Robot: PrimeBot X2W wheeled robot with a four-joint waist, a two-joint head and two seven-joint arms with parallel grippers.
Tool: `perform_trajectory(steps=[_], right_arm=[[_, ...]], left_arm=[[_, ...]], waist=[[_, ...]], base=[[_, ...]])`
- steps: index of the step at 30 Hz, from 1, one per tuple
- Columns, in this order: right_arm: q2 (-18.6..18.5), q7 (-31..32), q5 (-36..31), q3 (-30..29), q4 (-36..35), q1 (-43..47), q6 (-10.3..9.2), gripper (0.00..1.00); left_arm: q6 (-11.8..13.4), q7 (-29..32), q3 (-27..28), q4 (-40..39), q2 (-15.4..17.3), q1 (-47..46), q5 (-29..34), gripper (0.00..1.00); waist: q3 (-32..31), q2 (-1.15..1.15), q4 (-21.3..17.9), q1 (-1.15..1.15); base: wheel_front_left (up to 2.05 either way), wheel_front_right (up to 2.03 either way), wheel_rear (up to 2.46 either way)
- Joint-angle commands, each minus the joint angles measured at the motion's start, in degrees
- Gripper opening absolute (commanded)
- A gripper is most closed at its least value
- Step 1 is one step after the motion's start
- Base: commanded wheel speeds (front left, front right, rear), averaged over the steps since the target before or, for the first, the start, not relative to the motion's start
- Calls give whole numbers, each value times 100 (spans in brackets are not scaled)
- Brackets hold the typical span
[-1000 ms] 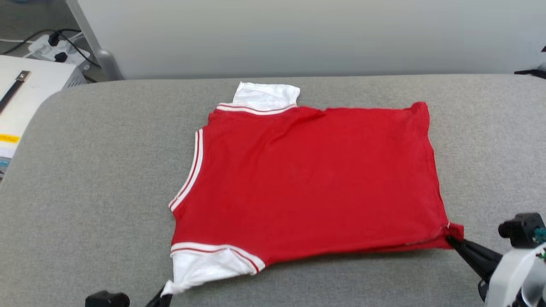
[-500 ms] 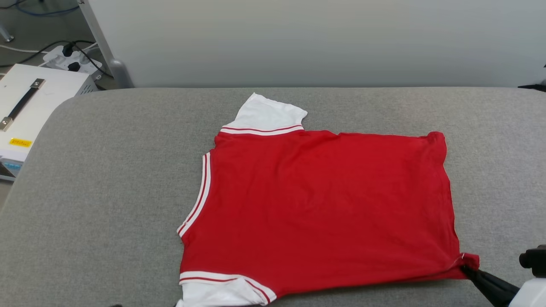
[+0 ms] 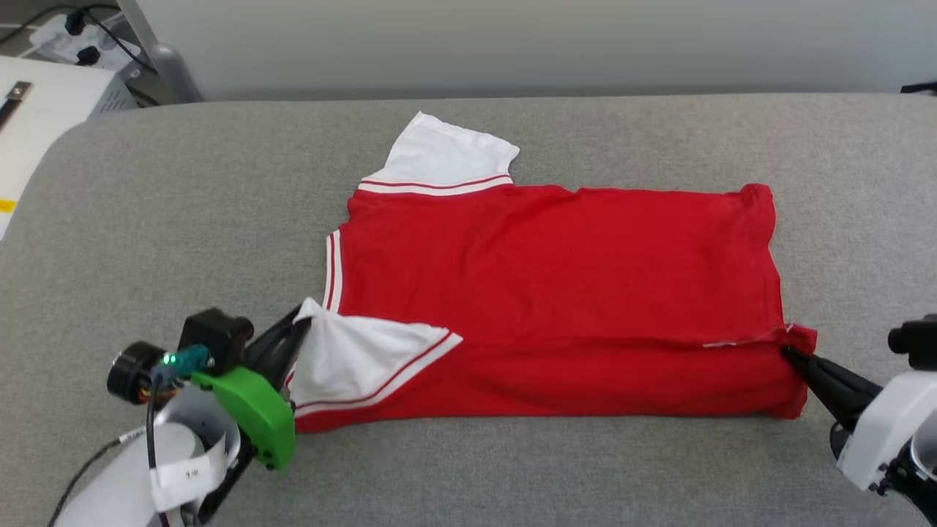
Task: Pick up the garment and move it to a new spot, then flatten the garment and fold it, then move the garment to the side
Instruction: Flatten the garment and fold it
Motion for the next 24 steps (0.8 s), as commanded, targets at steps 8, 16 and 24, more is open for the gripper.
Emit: perform_trajectory(steps=[8, 16, 24], right_arm=[[491, 574, -210, 86, 534, -834, -5, 0], [749, 626, -389, 394, 1297, -1212, -5, 0], [832, 194, -307, 486, 1459, -1255, -5, 100]], left_arm=[[-420, -27, -252, 1539, -404, -1161, 150, 0], [-527, -298, -754, 2745, -790, -1480, -67, 0], [-531, -585, -1253, 3188, -826, -1681, -411, 100]], waist=[[708, 0, -191, 0], [897, 0, -174, 0], [677, 0, -82, 0]], base=[[0, 0, 0], [0, 0, 0], [0, 0, 0]])
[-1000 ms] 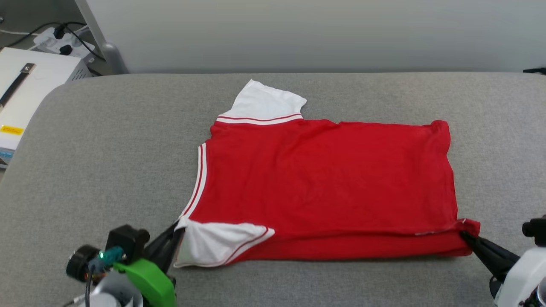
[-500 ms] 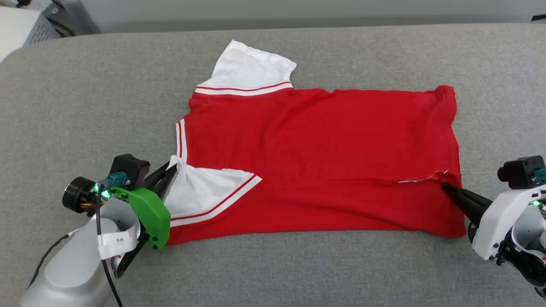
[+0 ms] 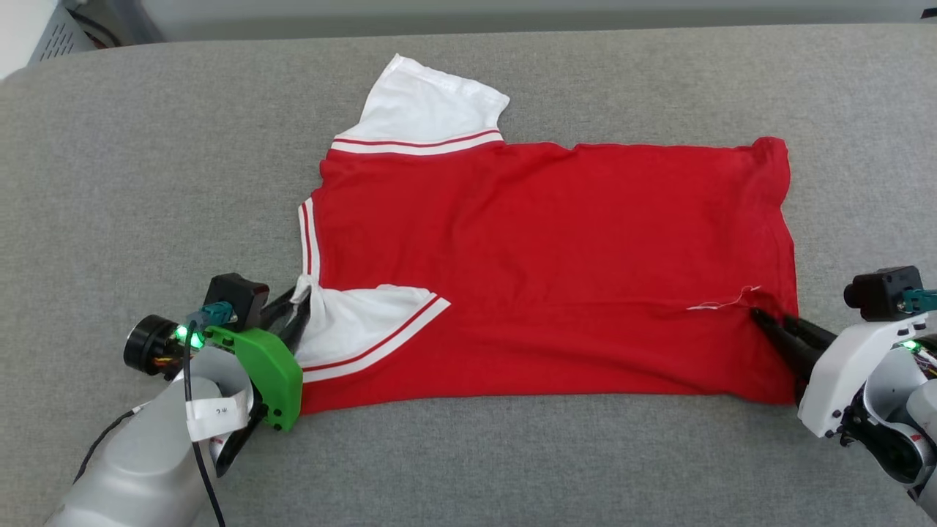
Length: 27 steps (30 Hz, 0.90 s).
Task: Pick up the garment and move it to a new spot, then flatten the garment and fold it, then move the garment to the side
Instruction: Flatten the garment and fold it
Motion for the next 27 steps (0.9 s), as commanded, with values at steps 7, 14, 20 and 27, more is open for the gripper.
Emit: perform_trajectory(steps=[7, 14, 20, 27], right_arm=[[-331, -503, -175, -359, -367, 348, -5, 100], [-483, -492, -439, -933, -875, 881, -5, 100], [-331, -93, -752, -1369, -1184, 1251, -5, 100], [-47, 354, -1040, -1729, -1495, 1469, -5, 100]], left_arm=[[-17, -105, -159, -217, 335, -344, -113, 100], [-17, 1003, -579, -1263, 946, -687, -669, 100], [-17, 2896, -1118, -2192, 1517, -1022, -1675, 100], [-17, 4264, -1403, -2398, 1602, -1092, -2582, 100]], waist=[[-480, 0, 182, 0], [-705, 0, 289, 0], [-754, 0, 322, 0], [-719, 0, 238, 0]], base=[[0, 0, 0], [0, 0, 0], [0, 0, 0], [0, 0, 0]])
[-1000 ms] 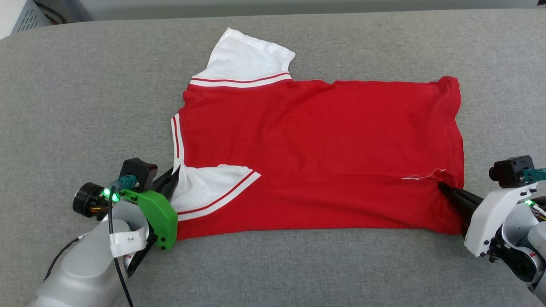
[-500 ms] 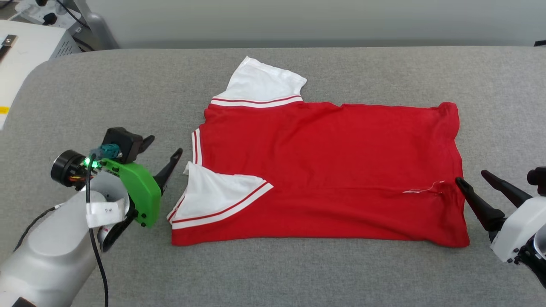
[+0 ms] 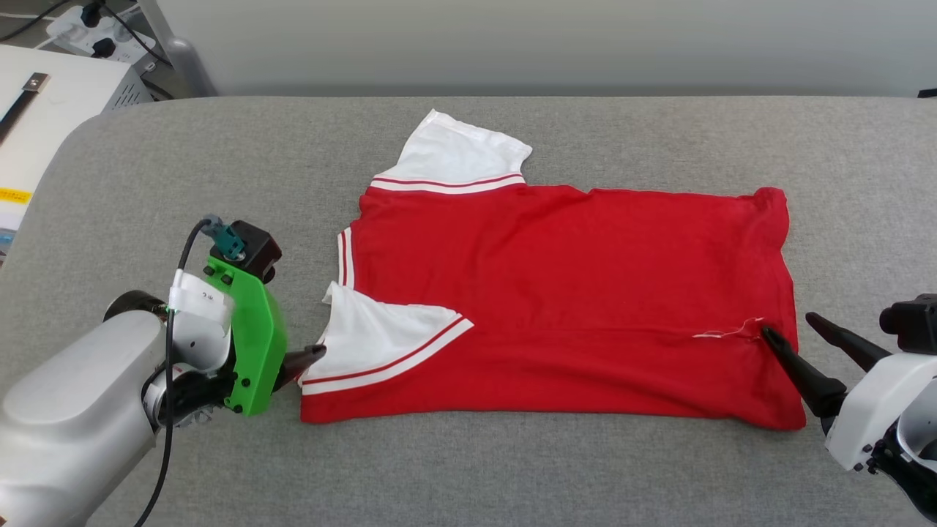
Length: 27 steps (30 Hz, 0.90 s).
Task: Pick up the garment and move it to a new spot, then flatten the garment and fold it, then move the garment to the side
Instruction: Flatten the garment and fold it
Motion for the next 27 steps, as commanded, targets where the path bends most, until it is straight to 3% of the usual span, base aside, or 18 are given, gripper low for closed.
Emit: perform_trajectory(steps=[1, 19, 20, 21, 27], right_arm=[[67, 66, -70, -73, -65, 81, -5, 100], [403, 529, -418, -322, -259, -106, -5, 100], [395, 535, -427, -331, -261, -119, -5, 100], [365, 526, -468, -333, -286, -151, -5, 100], [83, 639, -714, -438, -459, -443, -5, 100]], left_arm=[[-16, 96, -44, 42, -9, -70, -128, 100], [-16, 113, -569, 1271, -630, 455, -295, 100], [-16, 122, -608, 1284, -640, 461, -290, 27], [-16, 106, -644, 1294, -635, 452, -268, 0], [-16, -359, -624, 1121, -535, 325, -215, 0]], waist=[[31, 0, -44, 0], [393, 0, -349, 0], [384, 0, -347, 0], [370, 0, -346, 0], [223, 0, -314, 0]], base=[[0, 0, 0], [0, 0, 0], [0, 0, 0], [0, 0, 0], [0, 0, 0]])
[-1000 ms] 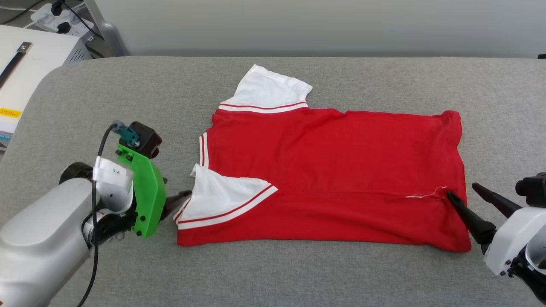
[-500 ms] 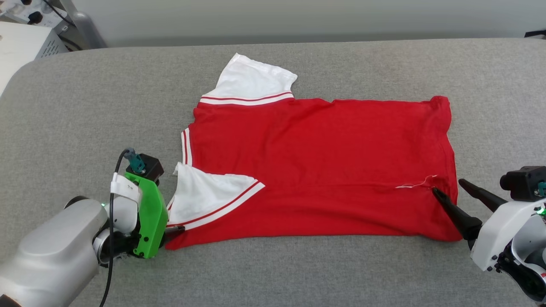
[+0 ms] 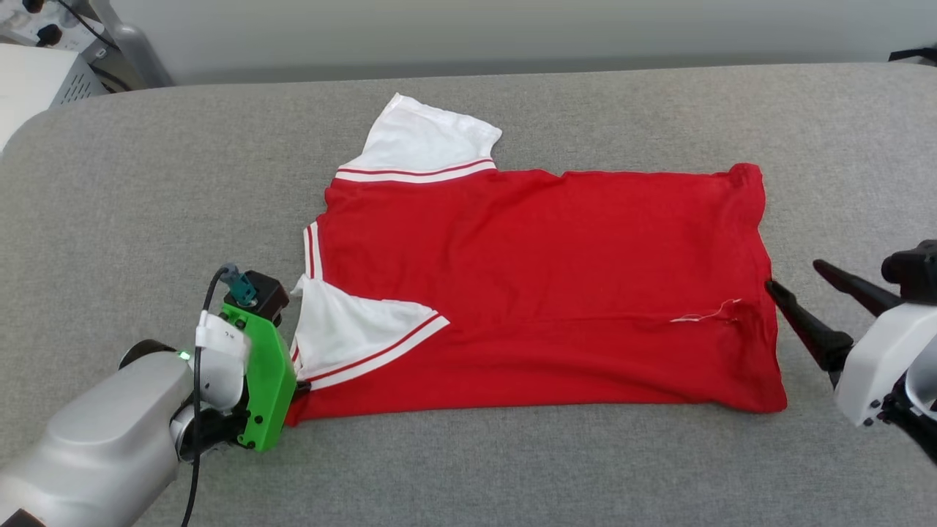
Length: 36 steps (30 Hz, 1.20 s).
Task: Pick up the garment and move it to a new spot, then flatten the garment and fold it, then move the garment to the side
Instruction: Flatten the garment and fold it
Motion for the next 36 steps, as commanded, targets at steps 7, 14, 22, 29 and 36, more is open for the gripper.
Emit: perform_trajectory(steps=[7, 14, 22, 29, 36], right_arm=[[-542, 1213, -42, -79, -209, -382, -5, 100], [-530, 2469, 224, 78, -205, -422, -5, 100], [-238, 2790, 212, 508, 361, -464, -5, 100], [125, 2622, 190, 941, 1305, -480, -5, 100], [283, 2123, 469, 1215, 1672, -526, -5, 0]], left_arm=[[12, -442, -21, -465, 139, -39, 122, 0], [77, -587, 8, -852, 279, -108, 246, 0], [134, -637, 10, -1004, 306, -178, 341, 0], [161, -683, 29, -1009, 313, -161, 320, 0], [164, -790, 29, -931, 330, 40, 211, 0]], waist=[[-182, 0, 112, 0], [-130, 0, 165, 0], [71, 0, 232, 0], [199, 0, 272, 0], [107, 0, 237, 0]], base=[[0, 0, 0], [0, 0, 0], [0, 0, 0], [0, 0, 0], [0, 0, 0]])
